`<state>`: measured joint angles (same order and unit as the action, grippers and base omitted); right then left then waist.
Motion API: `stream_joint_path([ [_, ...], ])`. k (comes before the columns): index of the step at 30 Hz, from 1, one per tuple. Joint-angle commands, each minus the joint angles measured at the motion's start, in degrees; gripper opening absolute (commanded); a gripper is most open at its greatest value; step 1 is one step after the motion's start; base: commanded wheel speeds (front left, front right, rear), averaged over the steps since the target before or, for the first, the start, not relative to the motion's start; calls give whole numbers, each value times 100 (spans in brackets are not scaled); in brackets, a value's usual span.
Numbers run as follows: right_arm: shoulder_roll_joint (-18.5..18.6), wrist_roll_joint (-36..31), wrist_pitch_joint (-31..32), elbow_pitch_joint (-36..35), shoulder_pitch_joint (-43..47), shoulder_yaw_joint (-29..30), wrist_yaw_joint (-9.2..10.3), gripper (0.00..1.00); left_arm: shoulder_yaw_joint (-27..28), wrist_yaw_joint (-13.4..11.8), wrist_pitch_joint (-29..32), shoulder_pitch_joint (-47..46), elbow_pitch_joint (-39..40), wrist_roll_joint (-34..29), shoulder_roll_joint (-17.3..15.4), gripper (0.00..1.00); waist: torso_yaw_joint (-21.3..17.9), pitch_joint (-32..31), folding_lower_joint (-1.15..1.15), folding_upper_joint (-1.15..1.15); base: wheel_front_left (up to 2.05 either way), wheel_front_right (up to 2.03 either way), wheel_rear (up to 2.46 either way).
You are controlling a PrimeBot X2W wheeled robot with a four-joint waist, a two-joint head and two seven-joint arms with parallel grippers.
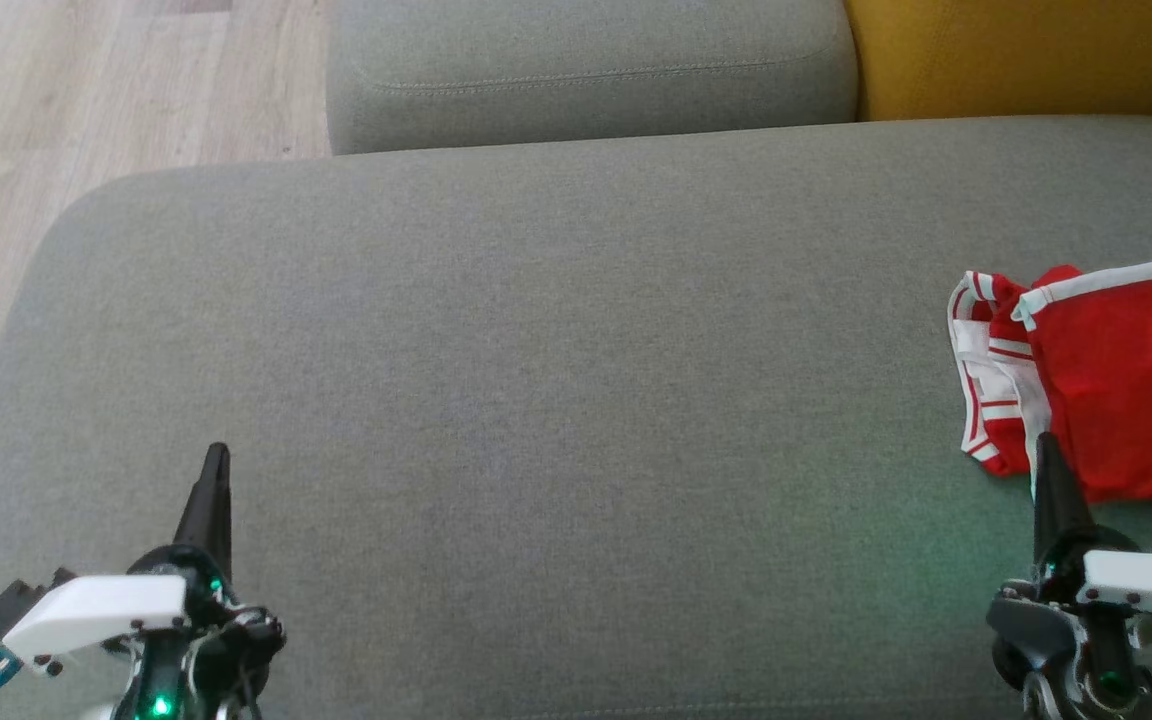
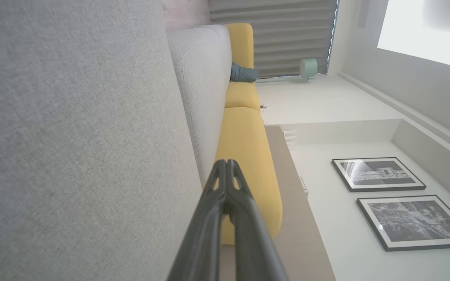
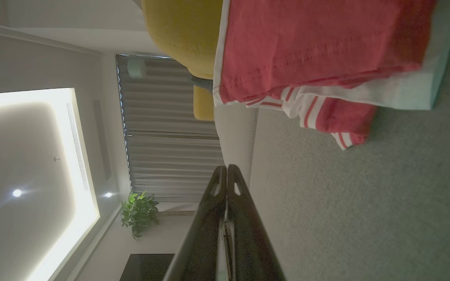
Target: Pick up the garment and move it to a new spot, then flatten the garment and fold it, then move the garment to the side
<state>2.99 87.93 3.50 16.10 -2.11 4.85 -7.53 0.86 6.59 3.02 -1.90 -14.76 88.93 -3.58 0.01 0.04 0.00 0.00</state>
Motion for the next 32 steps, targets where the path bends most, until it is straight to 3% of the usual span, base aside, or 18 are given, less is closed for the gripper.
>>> stream_joint_path([
  [1,115,164,52,-216,-365,-69,4,0,243,54,58,-346,144,143,-94,0,0,2,0,0,0,0,0],
  [8,112,565,162,-218,-392,-3,4,0,346,90,170,-410,82,507,-89,0,-1,15,0,0,0,0,0],
  [32,79,527,199,-215,-395,42,4,0,402,90,215,-414,79,460,-49,0,-1,14,0,0,0,0,0],
])
